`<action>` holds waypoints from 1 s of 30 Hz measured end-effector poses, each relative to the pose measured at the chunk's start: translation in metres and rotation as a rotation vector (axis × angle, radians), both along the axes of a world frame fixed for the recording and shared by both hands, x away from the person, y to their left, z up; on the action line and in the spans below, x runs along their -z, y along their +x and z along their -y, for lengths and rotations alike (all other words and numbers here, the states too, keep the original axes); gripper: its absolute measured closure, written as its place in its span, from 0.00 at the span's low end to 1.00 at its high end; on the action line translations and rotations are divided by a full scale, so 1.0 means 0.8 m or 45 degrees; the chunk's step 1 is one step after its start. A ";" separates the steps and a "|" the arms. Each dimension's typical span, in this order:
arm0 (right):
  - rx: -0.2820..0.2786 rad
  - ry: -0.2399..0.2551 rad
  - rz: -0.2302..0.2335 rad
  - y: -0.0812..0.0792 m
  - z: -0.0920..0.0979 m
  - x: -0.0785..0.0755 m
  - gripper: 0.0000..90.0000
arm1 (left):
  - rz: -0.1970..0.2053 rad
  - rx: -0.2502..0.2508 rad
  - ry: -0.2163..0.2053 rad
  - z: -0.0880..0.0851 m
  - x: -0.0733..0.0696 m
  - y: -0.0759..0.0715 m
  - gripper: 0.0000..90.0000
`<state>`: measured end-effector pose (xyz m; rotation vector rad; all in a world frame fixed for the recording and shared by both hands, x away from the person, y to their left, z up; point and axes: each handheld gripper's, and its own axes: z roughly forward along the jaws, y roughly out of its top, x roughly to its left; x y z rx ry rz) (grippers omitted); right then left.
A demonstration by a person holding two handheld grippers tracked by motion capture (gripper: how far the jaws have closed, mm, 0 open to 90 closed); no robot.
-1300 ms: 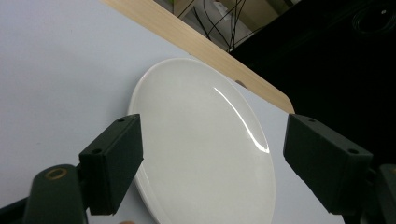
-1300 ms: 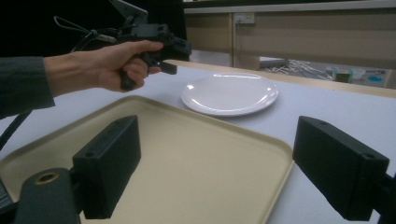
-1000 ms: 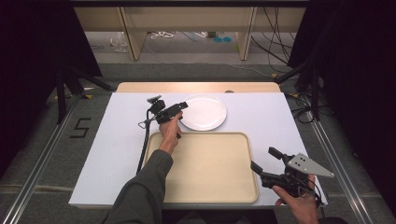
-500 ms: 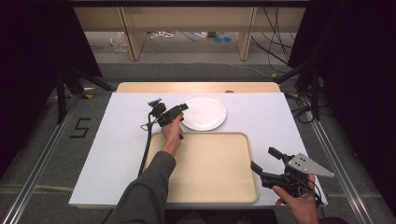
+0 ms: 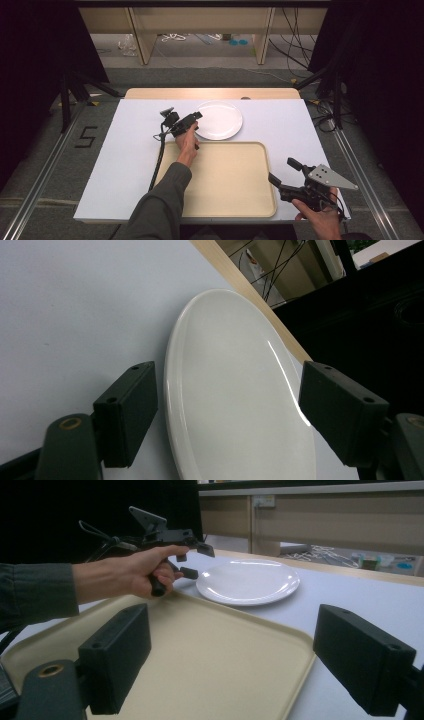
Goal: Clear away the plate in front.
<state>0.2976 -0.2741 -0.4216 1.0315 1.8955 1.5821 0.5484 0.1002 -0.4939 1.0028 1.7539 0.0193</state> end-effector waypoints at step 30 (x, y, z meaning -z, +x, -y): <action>-0.007 -0.014 0.002 -0.001 0.003 -0.002 0.19 | -0.040 -0.139 -0.186 0.011 0.023 -0.006 0.51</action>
